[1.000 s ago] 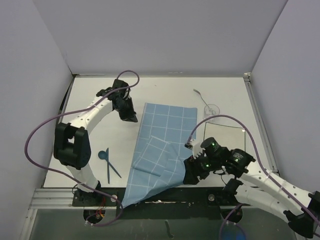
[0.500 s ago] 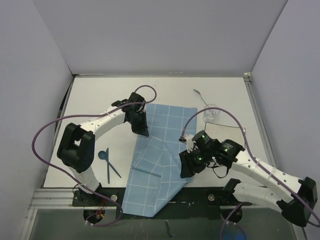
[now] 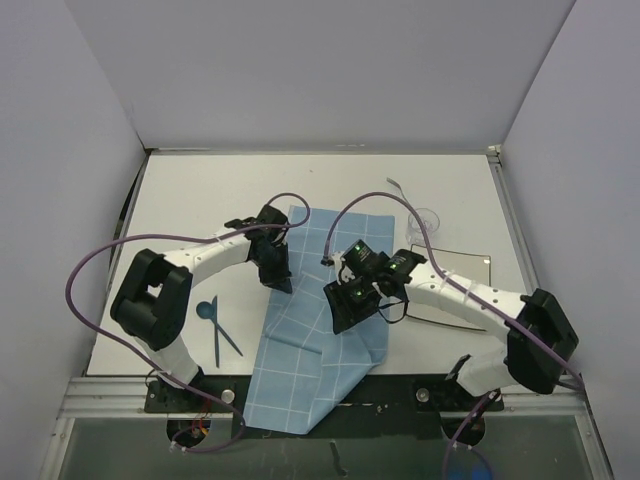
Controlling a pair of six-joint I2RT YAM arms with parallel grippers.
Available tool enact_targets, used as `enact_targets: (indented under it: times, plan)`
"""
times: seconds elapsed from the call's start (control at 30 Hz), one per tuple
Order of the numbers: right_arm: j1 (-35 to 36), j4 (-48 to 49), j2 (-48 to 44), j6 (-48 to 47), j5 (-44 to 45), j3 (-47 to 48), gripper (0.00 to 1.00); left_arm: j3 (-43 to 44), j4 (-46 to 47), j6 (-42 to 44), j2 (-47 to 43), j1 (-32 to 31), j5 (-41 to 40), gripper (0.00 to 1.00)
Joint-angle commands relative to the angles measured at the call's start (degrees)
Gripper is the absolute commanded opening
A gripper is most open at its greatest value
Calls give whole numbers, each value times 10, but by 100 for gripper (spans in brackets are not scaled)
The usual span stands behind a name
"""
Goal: Set the dinner table for one person
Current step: Flatten out the napkin at the center of the board.
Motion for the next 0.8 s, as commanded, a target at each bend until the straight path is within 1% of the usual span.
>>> enact_targets:
  times: [0.0,0.17,0.33,0.43,0.53,0.63,0.77]
  plan:
    - [-5,27,46,-17,27,48,41,34,13,9,-28,3,-6,0]
    - [-29,43,100,-23,10,76,40,44,-3,19,-30,8,-14,0]
    - [-80,32,159,-45,-6,123,40,47,-12,26,-39,15,-16,0]
    - [-108,26,184,-59,-19,151,40,48,-15,31,-43,24,-14,0]
    - [-119,25,205,-69,-29,170,40,52,-16,34,-42,39,-4,0]
    - [-119,33,225,-63,-42,171,40,57,-17,37,-38,51,5,0]
    - [-118,59,228,-47,-55,145,39,64,-16,42,-31,60,12,0]
